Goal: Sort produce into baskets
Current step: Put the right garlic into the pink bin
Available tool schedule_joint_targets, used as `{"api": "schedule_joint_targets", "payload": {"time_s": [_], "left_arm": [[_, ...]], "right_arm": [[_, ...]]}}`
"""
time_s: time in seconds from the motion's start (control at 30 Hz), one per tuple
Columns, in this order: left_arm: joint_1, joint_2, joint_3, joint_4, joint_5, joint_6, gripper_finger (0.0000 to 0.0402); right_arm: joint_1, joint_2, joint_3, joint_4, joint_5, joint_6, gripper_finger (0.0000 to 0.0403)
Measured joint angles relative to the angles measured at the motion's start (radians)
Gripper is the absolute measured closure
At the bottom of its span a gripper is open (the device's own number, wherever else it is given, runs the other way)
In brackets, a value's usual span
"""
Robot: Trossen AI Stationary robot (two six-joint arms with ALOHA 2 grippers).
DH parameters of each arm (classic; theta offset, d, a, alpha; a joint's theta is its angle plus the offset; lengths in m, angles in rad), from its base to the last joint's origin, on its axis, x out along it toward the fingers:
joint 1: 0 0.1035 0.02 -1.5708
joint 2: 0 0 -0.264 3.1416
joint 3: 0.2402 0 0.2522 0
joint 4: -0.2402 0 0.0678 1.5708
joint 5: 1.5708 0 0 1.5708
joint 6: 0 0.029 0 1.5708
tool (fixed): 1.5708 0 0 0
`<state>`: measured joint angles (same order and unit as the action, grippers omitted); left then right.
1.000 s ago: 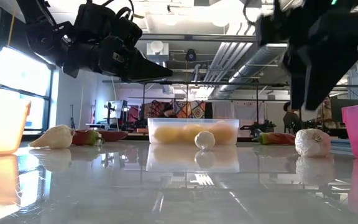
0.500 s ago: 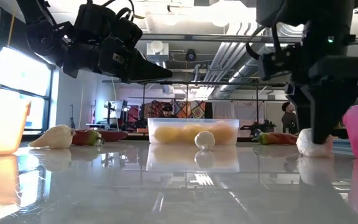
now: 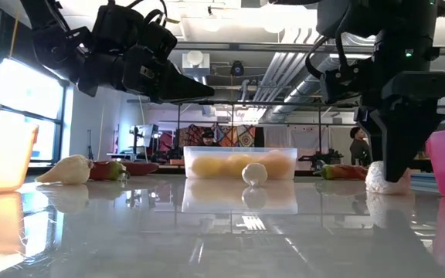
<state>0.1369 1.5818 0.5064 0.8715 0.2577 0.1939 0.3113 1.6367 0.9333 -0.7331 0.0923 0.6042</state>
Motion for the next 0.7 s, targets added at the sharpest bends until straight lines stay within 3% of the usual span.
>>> {"api": "schedule_joint_targets", "payload": {"time_s": [0.2, 0.4, 0.53, 0.7], "left_arm": [[0.000, 0.000, 0.000, 0.000, 0.000, 0.000, 0.0399], [0.000, 0.000, 0.000, 0.000, 0.000, 0.000, 0.0399], [0.000, 0.000, 0.000, -0.007, 0.000, 0.000, 0.0399], [0.000, 0.000, 0.000, -0.013, 0.000, 0.000, 0.0399]], "right_arm": [[-0.011, 0.000, 0.036, -0.003, -0.004, -0.003, 0.0265], [0.028, 0.000, 0.174, -0.086, -0.005, -0.023, 0.0275], [0.098, -0.002, 0.266, -0.240, -0.022, 0.079, 0.0274], [0.218, -0.002, 0.342, -0.469, -0.068, 0.344, 0.0274]]}}
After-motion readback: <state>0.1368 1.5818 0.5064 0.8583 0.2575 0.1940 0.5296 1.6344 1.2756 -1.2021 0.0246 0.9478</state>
